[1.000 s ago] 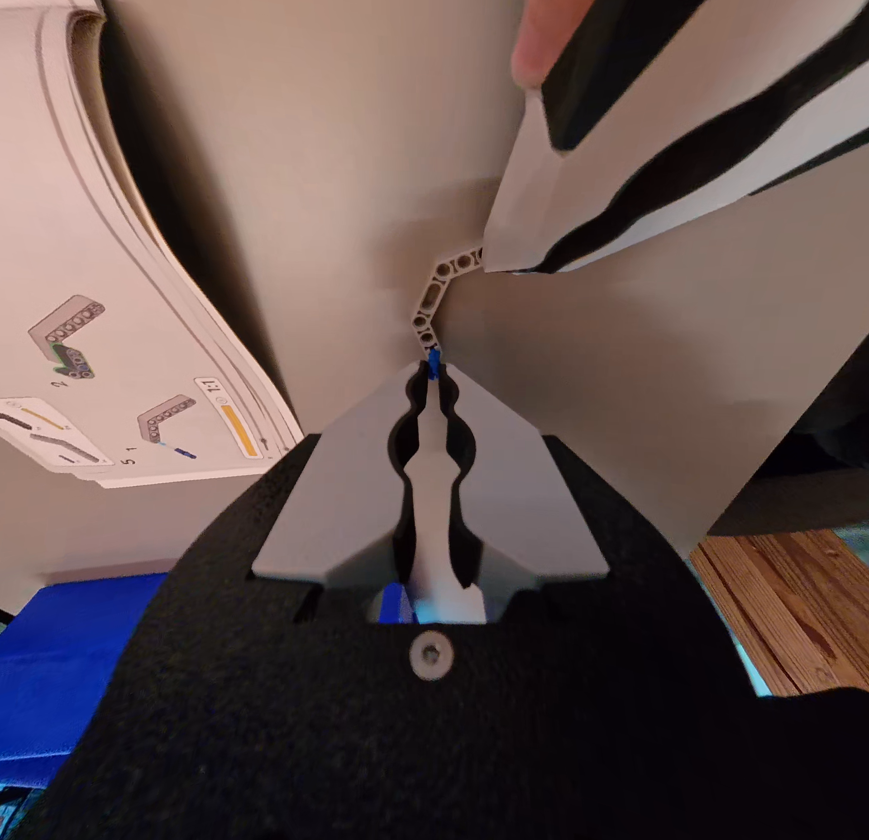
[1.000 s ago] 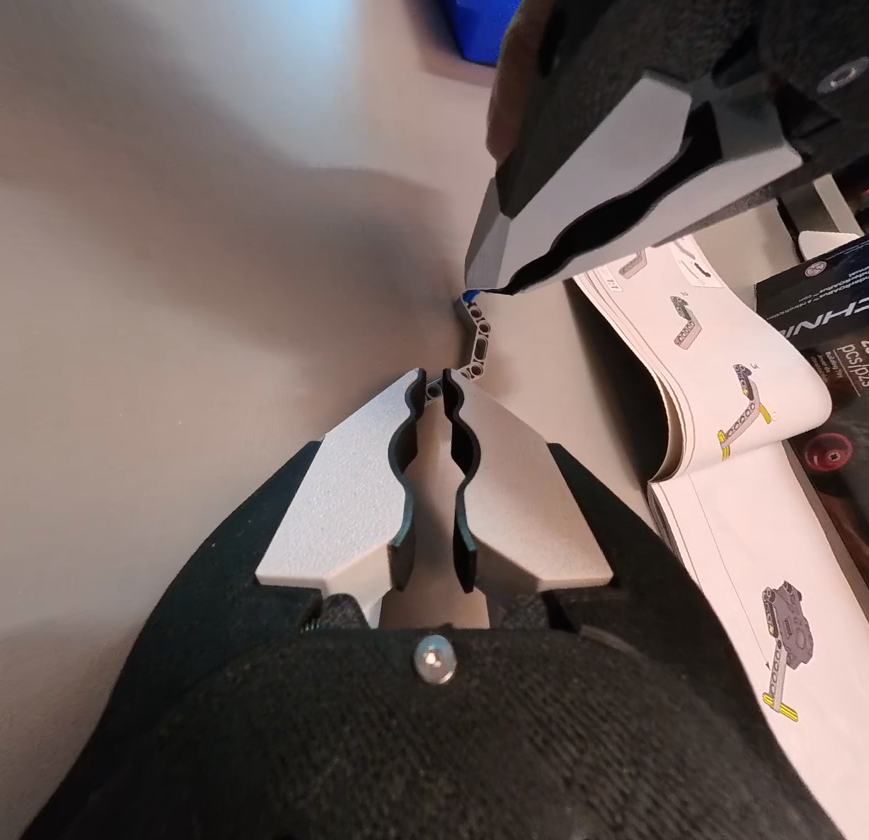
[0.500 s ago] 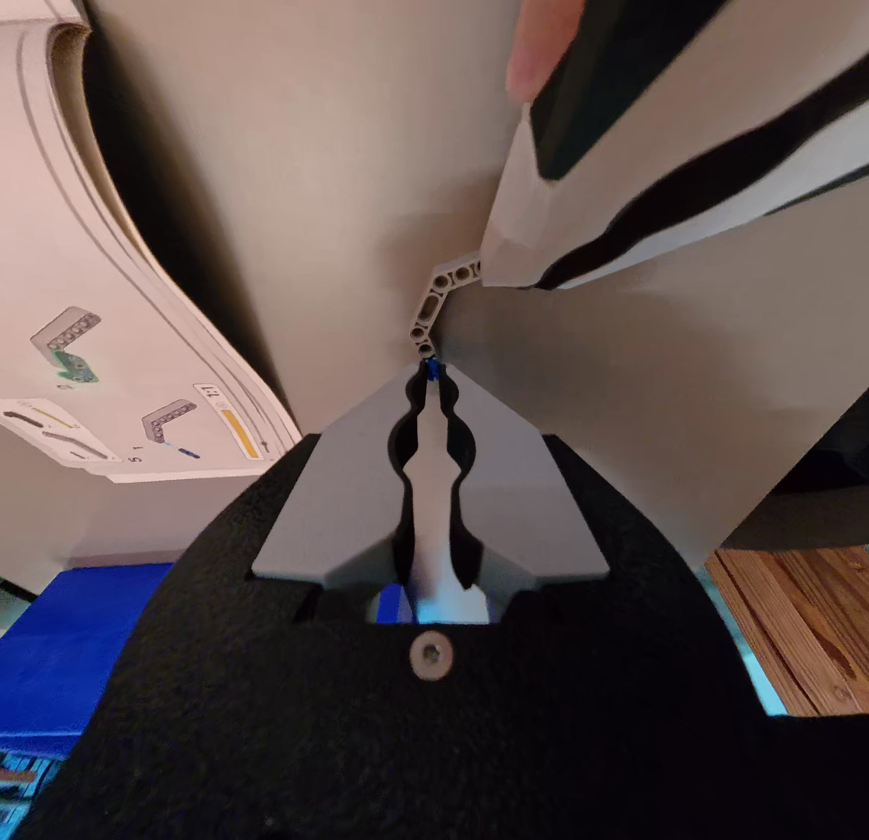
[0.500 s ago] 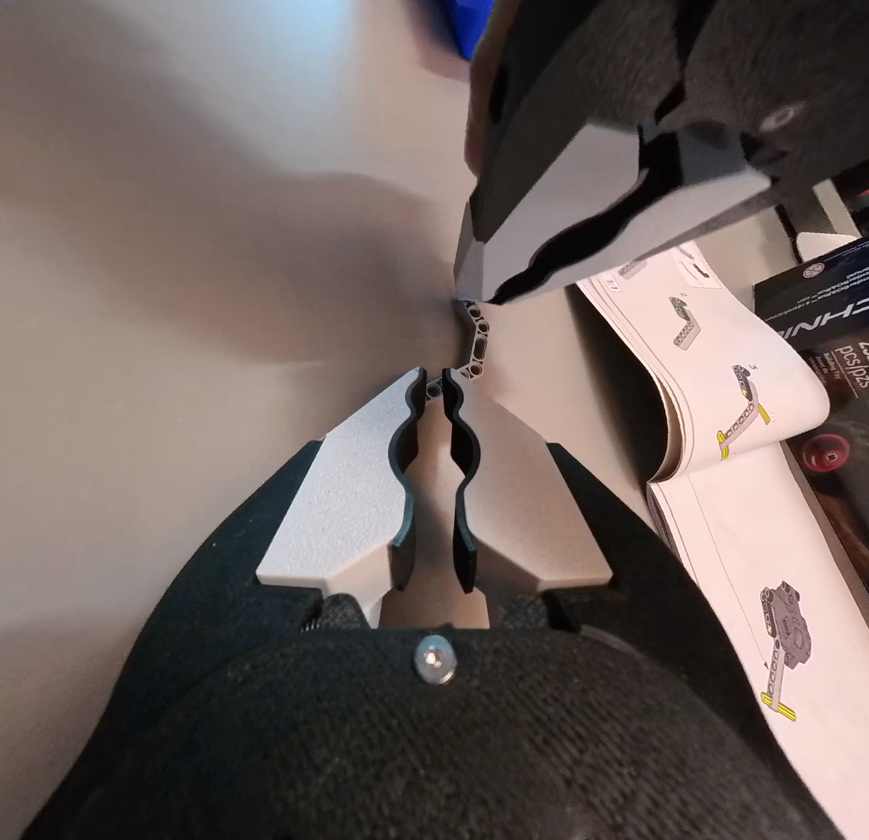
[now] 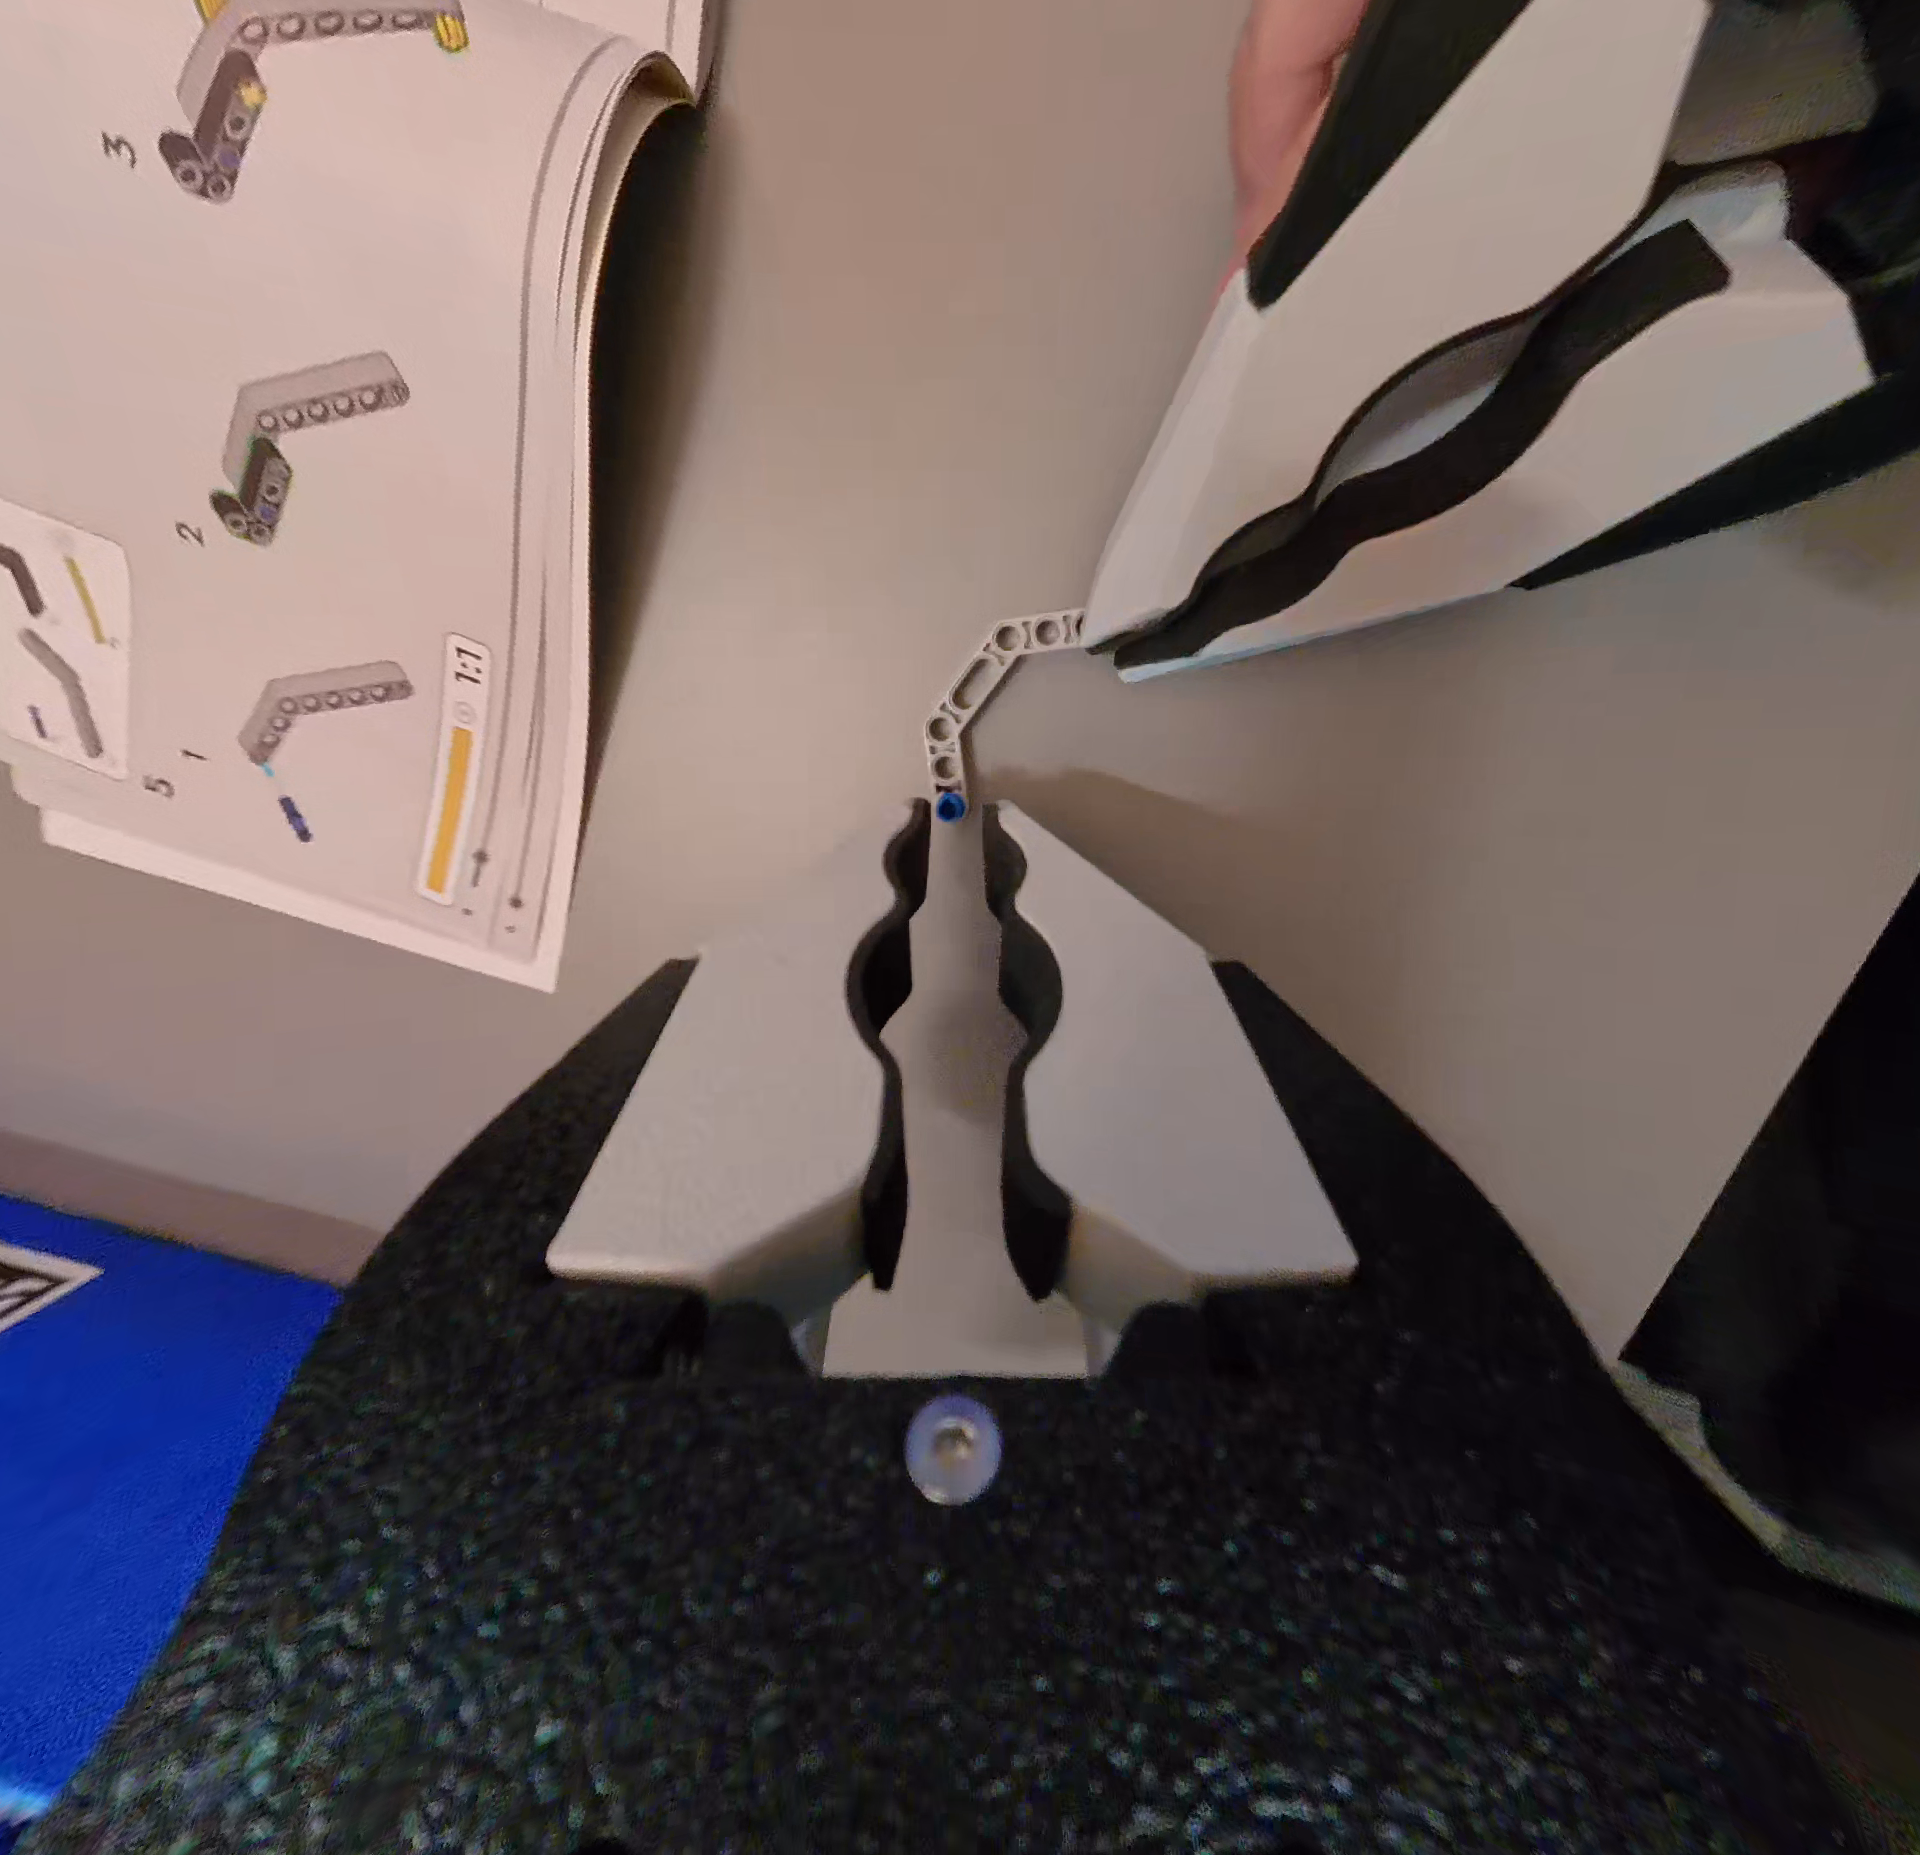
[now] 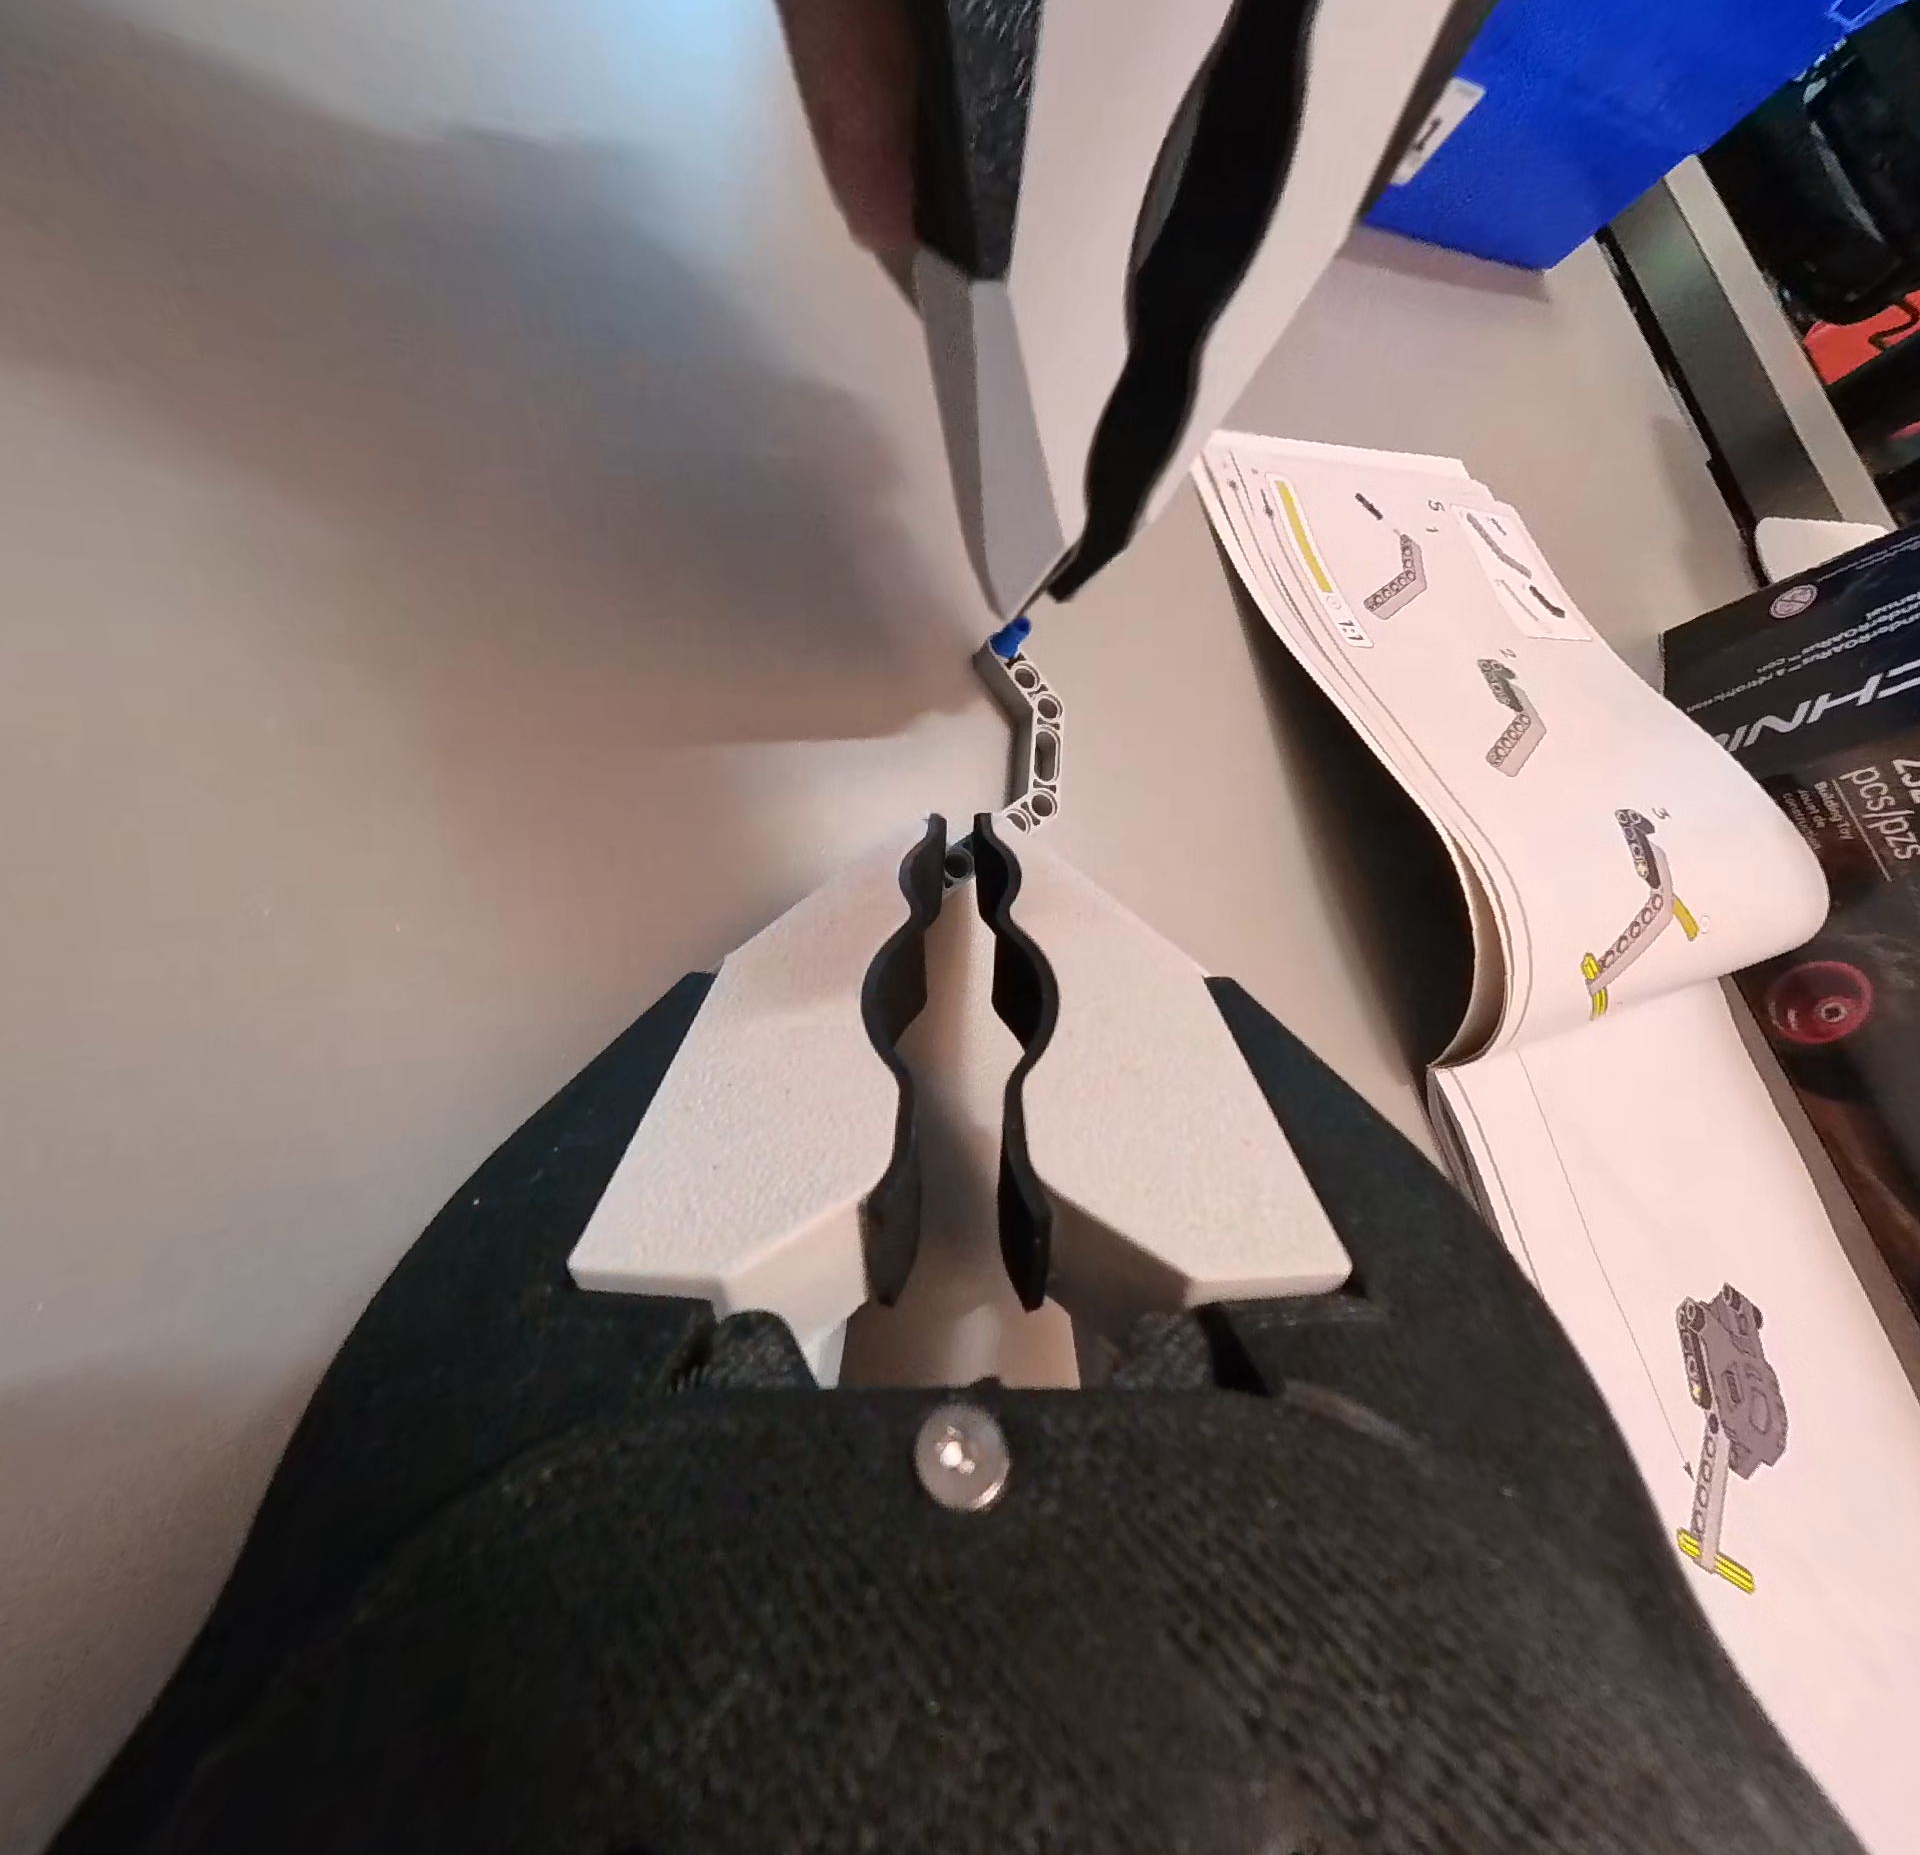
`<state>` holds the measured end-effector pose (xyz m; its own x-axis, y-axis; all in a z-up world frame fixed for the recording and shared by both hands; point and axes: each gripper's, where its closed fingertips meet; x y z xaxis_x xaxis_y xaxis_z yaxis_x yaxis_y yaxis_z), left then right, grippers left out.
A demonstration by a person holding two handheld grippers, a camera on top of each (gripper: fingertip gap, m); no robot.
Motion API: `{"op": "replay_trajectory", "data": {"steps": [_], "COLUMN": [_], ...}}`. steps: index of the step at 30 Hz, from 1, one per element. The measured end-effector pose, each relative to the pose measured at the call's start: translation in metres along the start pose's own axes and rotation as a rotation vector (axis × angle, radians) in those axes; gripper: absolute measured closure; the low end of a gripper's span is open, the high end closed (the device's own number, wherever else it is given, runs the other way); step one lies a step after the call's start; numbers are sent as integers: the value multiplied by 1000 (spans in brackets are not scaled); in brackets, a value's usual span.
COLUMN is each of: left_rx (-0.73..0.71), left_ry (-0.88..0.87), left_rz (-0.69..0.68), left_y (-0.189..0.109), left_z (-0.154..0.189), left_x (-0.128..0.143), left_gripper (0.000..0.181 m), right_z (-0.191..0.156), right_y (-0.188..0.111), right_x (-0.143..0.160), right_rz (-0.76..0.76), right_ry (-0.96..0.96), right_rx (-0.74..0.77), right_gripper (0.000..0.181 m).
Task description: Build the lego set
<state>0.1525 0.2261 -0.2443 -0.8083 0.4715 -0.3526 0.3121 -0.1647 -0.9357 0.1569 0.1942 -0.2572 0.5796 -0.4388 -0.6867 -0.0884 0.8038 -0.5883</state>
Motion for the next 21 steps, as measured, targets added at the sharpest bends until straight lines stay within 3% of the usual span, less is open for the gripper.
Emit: {"op": "replay_trajectory", "data": {"steps": [8,17,21], "left_rx": [-33,-38,-23], "left_ry": [-54,-73,-51], "left_rz": [130,311,331], "left_y": [9,14,20], "left_z": [-6,-17,-18], "left_x": [-2,-15,-17], "left_gripper": [181,180,174], "right_z": [0,2,5], "right_y": [0,1,2], "right_x": [0,-1,0], "right_rz": [-1,-4,-5], "right_ry": [-8,-53,-31], "right_rx": [9,39,39], "right_gripper": [178,181,180]}}
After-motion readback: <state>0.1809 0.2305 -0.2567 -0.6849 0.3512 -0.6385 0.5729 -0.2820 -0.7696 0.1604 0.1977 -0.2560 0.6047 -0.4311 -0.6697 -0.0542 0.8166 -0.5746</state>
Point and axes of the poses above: each gripper's, where its closed fingertips meet, y out along the fingers, x out of its underside, z = x × y across the jaws, and after that the axes turned 5 degrees about -y, right-handed
